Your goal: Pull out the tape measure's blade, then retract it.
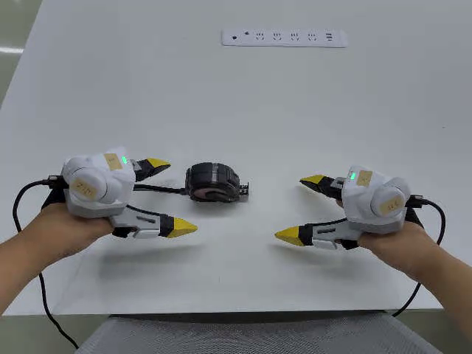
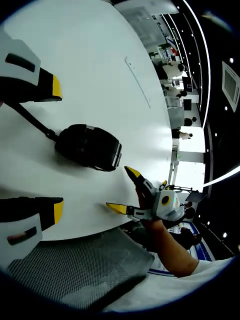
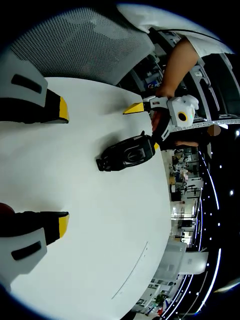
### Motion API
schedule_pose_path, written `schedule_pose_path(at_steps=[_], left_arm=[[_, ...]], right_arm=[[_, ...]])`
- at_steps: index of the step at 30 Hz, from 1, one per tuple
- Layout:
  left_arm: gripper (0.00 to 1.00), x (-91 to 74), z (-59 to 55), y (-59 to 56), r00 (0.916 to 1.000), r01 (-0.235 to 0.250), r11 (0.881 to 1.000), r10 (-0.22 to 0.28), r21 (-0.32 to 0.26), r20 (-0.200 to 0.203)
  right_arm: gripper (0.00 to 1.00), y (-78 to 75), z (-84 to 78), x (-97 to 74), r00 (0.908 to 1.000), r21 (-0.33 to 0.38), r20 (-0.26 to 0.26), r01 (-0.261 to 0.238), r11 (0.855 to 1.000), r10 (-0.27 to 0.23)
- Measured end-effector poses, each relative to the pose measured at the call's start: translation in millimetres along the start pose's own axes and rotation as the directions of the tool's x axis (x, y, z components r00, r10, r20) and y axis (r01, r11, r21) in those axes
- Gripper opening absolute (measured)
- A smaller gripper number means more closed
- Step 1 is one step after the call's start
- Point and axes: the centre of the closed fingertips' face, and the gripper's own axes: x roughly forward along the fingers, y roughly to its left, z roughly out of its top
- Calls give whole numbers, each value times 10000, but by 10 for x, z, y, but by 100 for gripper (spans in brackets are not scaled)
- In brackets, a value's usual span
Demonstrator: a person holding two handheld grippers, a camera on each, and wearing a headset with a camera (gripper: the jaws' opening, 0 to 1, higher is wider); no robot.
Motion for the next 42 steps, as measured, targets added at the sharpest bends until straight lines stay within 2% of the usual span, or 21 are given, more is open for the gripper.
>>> schedule_pose_path(at_steps=[12, 18, 25, 37, 42], left_arm=[[66, 131, 38, 48, 9992, 337, 9988, -329, 363, -204], [61, 196, 61, 35, 9979, 591, 9963, -572, 621, -315], [54, 257, 113, 51, 9968, 761, 9947, -741, 694, -309], [40, 307, 115, 29, 9944, 1013, 9912, -981, 855, -404], [36, 341, 97, 13, 9927, 1090, 9880, -1024, 1095, -636]], right_arm=[[68, 8, 44, 62, 9998, -78, -28, -191, 9998, 190], [68, 0, 70, 103, 9996, -134, -42, -290, 9995, 289], [68, 15, 104, 142, 9990, -145, -39, -455, 9989, 455], [68, 19, 134, 167, 9986, -136, 7, -522, 9985, 522], [67, 31, 124, 189, 9983, -169, -78, -576, 9982, 574]])
